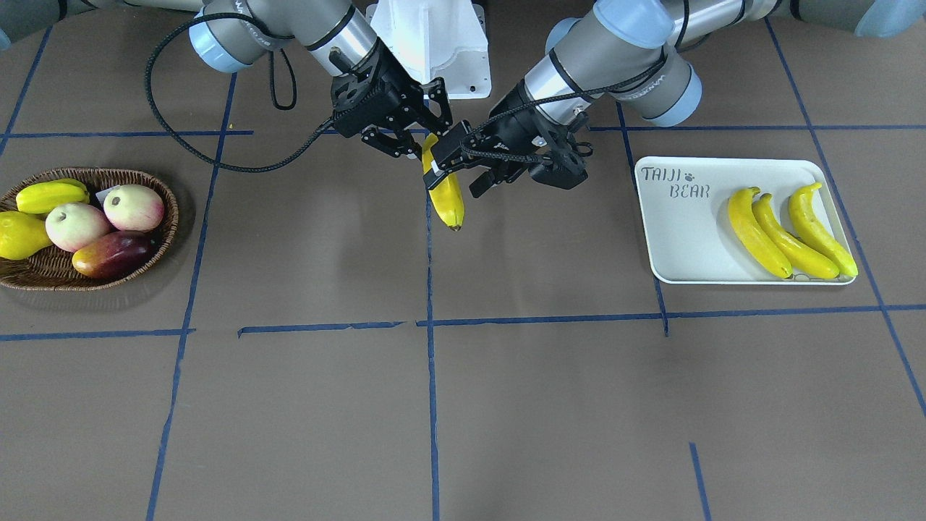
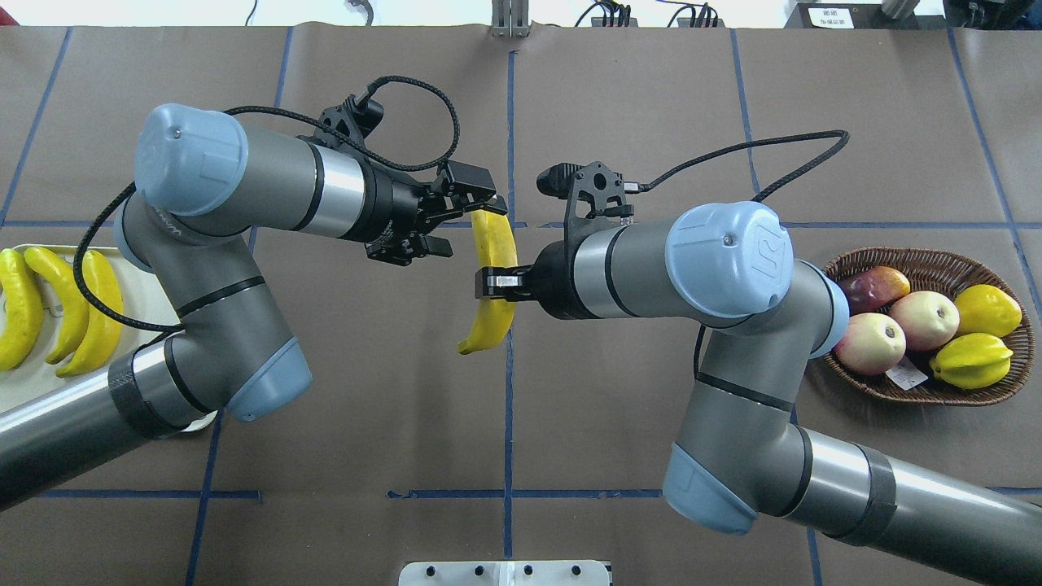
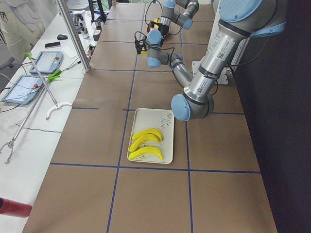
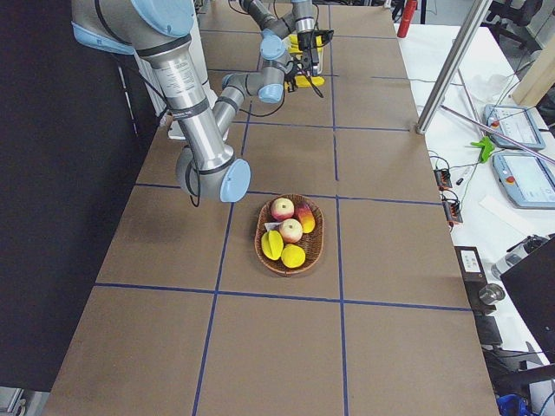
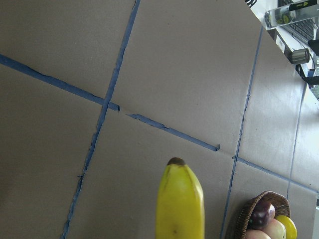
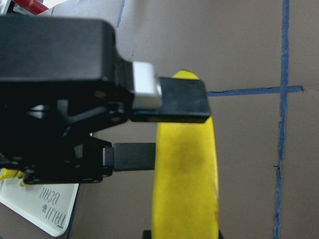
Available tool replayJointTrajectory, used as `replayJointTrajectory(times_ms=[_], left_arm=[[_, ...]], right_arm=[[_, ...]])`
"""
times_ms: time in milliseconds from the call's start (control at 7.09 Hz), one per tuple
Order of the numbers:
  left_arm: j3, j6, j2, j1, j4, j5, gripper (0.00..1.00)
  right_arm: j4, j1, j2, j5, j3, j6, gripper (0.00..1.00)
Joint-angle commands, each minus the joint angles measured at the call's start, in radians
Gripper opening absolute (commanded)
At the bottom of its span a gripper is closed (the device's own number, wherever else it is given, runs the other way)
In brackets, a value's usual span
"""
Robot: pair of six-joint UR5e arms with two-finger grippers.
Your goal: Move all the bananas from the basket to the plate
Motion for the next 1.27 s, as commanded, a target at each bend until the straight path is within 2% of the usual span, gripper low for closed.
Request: replayJointTrajectory(times_ms=[0, 282, 423, 564, 705, 846, 987, 1128], left_arm=[[0.004, -0.019, -0.001, 0.006, 0.000, 0.000, 0.92], [0.004, -0.020, 0.000, 0.006, -0.001, 0.000, 0.57], [0.002, -0.020, -0.001, 0.006, -0.001, 0.000, 0.47], [0.002, -0.022, -0.001, 0.006, -0.001, 0.000, 0.32], [0.001, -0.044, 0.000, 0.006, -0.001, 0.000, 0.17], [0.001, -0.054, 0.000, 0.006, -0.001, 0.000, 0.10], [0.001, -0.055, 0.000, 0.006, 0.000, 0.000, 0.05], [0.001, -0.055, 0.002, 0.006, 0.000, 0.000, 0.04]], right_arm=[[0.002, -0.013, 0.003, -0.019, 0.016, 0.011, 0.05], [0.002, -0.013, 0.003, -0.019, 0.021, 0.011, 0.05], [0.002, -0.013, 0.003, -0.019, 0.021, 0.011, 0.05], [0.000, -0.013, 0.003, -0.019, 0.021, 0.011, 0.05], [0.002, -0.013, 0.003, -0.019, 0.023, 0.012, 0.09], [0.002, -0.013, 0.003, -0.018, 0.026, 0.012, 0.16], [0.000, -0.015, 0.003, -0.019, 0.033, 0.014, 0.77], [0.002, -0.018, 0.003, -0.019, 0.033, 0.017, 0.99]])
